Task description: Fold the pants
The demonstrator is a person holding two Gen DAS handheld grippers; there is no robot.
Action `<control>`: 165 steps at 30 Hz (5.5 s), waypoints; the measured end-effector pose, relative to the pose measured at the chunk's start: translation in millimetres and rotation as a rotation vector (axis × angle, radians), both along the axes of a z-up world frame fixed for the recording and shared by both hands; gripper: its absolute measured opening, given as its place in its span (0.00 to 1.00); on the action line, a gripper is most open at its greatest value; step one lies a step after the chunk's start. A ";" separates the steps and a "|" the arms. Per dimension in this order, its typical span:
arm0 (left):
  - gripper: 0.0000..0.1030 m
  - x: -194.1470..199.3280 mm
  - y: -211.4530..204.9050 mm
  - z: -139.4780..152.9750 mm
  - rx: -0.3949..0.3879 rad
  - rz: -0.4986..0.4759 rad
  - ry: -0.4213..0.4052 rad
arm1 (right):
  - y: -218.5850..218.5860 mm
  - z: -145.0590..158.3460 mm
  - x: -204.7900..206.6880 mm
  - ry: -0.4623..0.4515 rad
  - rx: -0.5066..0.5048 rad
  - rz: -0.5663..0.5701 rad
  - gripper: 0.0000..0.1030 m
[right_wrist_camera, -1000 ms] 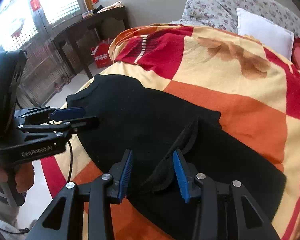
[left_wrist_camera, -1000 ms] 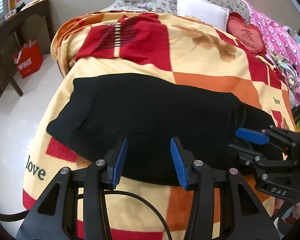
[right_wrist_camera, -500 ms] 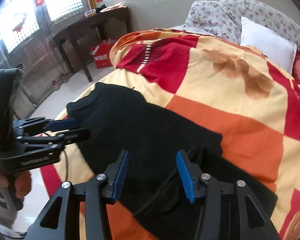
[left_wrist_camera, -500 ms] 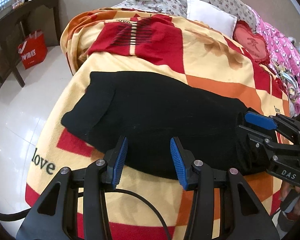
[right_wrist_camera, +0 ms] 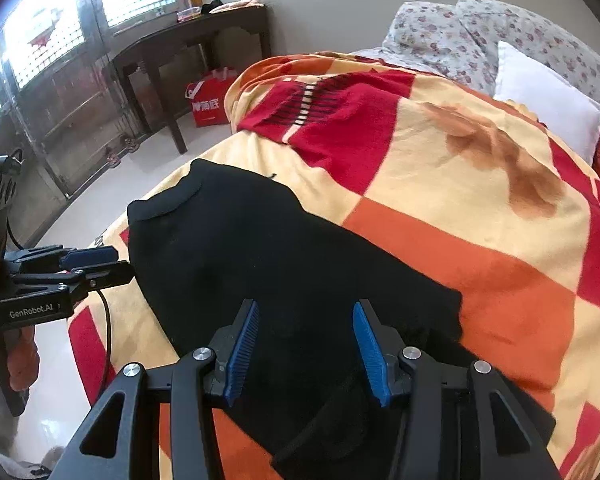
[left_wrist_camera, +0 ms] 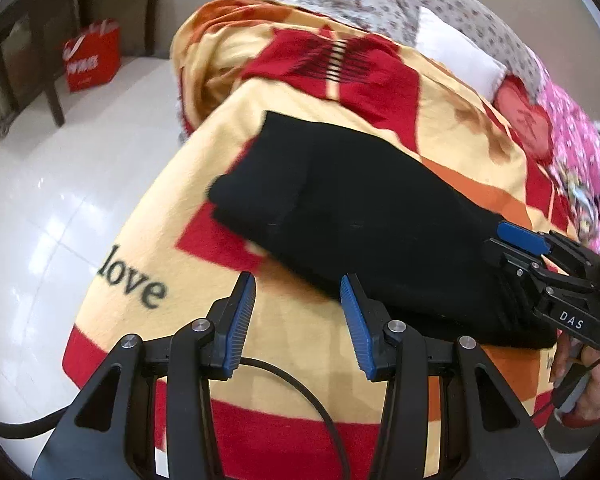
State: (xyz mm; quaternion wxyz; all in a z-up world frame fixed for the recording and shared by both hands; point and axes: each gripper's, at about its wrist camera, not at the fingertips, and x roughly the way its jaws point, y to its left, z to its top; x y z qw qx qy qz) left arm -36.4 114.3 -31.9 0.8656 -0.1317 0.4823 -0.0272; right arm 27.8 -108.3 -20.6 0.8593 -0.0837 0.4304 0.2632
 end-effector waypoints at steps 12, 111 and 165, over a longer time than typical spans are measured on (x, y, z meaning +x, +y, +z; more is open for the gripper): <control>0.61 8.8 7.9 -13.5 -0.137 0.112 0.036 | 68.7 -6.1 64.9 0.064 0.041 0.168 0.51; 0.32 24.7 -204.3 11.8 0.192 -0.511 -0.192 | -178.3 -17.2 -93.4 0.127 0.210 -0.286 0.40; 0.63 41.6 -140.1 7.5 -0.103 -0.343 -0.060 | -201.4 -27.8 -71.0 0.098 0.281 -0.471 0.62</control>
